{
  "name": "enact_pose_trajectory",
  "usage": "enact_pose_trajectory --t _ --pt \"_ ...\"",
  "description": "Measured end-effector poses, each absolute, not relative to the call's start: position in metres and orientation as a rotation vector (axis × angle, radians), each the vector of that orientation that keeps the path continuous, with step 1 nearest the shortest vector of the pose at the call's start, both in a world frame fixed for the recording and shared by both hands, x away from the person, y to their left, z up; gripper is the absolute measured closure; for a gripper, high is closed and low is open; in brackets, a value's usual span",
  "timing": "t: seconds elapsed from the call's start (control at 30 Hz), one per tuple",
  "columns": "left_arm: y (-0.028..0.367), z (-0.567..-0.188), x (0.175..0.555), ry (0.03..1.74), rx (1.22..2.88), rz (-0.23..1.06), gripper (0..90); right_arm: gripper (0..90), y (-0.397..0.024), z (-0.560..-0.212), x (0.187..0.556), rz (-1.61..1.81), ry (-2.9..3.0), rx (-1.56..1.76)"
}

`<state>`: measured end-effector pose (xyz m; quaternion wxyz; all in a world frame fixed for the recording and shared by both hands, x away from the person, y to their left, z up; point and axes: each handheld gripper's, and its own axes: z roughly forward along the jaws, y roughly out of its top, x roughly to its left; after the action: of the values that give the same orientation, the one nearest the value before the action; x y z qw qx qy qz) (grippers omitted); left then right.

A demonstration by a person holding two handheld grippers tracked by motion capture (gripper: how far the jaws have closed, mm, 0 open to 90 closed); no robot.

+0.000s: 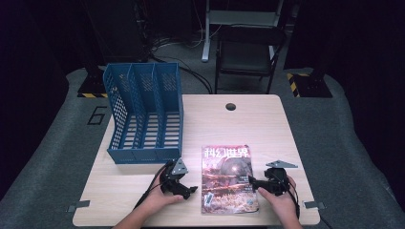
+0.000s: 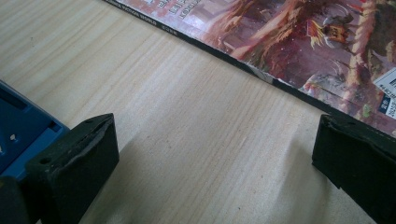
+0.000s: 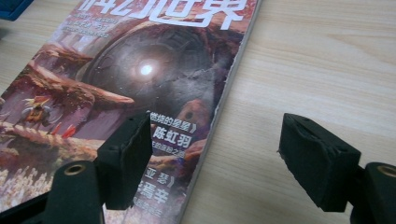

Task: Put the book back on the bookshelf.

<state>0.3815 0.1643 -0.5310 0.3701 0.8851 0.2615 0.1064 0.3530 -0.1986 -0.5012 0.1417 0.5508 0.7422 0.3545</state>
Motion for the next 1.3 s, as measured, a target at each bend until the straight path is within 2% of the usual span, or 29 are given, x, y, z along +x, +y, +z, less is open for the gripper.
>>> enact_pose_trajectory --t 0.23,0.83,1.03,1.13,1.3 --pt "0.164 -0.531 0.382 0.673 2.271 0.273 0.4 22.1 -0.192 -0.505 0.356 1.051 2.165 1.592" --pt "0.163 -0.531 0.382 0.683 2.263 0.287 0.8 24.2 -0.179 -0.514 0.359 1.005 2.187 1.588" --pt "0.162 -0.53 0.382 0.693 2.274 0.276 0.8 34.1 -0.174 -0.513 0.358 1.027 2.17 1.636" --pt "0.161 -0.529 0.381 0.709 2.272 0.281 1.4 33.7 -0.17 -0.513 0.357 1.017 2.198 1.604" --pt "0.164 -0.525 0.382 0.73 2.275 0.279 12.7 39.8 -0.174 -0.512 0.358 1.033 2.183 1.636"
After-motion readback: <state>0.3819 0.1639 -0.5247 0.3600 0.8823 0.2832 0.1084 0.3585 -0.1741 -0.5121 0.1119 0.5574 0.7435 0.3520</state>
